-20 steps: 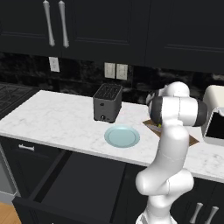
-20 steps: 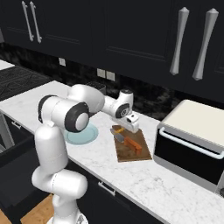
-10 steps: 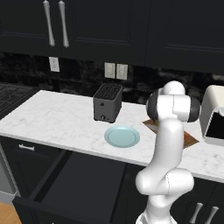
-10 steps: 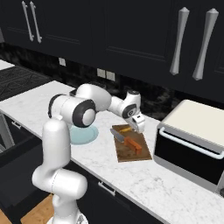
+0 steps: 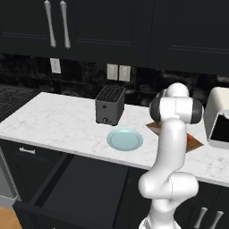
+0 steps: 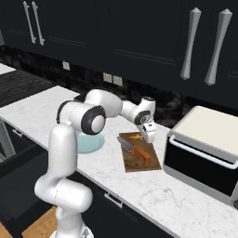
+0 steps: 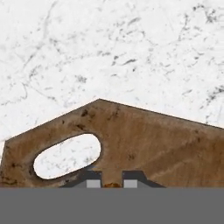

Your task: Pick up the knife from the drawer and place it on the cutting board. Then place the meat from the plate to the cutting board.

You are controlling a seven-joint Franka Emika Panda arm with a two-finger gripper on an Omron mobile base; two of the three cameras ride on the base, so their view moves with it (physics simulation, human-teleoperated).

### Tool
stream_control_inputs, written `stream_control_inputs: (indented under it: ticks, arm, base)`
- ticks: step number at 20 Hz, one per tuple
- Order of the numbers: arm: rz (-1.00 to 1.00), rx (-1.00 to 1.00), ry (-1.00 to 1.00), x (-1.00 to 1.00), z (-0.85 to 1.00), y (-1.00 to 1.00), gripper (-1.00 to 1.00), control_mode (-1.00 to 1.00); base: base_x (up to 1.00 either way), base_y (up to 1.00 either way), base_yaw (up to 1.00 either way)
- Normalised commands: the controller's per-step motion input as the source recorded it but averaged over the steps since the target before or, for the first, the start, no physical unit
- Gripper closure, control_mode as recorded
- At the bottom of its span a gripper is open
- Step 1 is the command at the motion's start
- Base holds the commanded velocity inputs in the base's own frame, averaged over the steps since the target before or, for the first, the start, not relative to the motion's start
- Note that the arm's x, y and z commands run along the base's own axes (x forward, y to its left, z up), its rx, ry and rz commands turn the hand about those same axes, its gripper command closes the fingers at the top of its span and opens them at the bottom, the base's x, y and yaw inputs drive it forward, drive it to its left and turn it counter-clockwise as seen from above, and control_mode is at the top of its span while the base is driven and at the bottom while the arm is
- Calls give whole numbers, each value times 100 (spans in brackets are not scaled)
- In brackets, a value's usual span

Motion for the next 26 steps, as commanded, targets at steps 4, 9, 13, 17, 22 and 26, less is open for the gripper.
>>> stream_control_inputs:
  ticks: [4, 9, 13, 17, 22, 26]
  arm:
    - [-8, 0, 0, -42, -15, 36, -100, -100]
    - [-9, 0, 0, -16, -1, 11, -100, -100]
    - [-11, 0, 0, -12, 10, 0, -100, -100]
    - [-11, 0, 0, -13, 71, 0, -100, -100]
    - [-6, -2, 0, -1, 97, 0, -100, -100]
    - [8, 6, 0, -74, 34, 16, -100, -100]
  base:
    - [0, 0, 0]
    - [0, 0, 0]
    - [0, 0, 0]
    - [0, 0, 0]
    - [0, 0, 0]
    - [0, 0, 0]
